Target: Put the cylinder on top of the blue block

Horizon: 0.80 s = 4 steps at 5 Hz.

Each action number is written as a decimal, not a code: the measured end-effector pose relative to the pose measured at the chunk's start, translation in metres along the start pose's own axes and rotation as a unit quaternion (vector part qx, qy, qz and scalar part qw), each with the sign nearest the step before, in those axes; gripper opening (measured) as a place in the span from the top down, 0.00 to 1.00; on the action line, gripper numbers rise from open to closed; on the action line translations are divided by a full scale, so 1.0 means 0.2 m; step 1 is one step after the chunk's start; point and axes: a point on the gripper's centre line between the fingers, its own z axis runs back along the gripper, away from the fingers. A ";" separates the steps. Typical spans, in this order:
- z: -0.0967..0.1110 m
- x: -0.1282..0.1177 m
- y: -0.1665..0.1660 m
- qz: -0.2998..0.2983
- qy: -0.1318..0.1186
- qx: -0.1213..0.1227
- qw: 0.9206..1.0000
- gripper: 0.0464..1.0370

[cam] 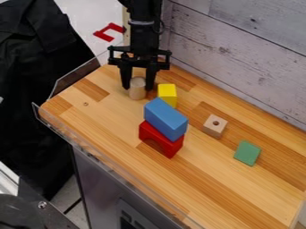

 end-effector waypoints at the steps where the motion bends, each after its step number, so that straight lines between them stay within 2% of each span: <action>1: -0.01 -0.01 0.01 0.003 0.004 -0.004 1.000 0.51; 2: 0.06 -0.10 0.03 0.000 -0.016 -0.006 1.000 0.51; 3: 0.27 -0.22 0.03 -0.020 -0.072 -0.003 0.997 0.51; 4: 0.39 -0.35 -0.06 -0.041 -0.092 -0.004 0.995 0.51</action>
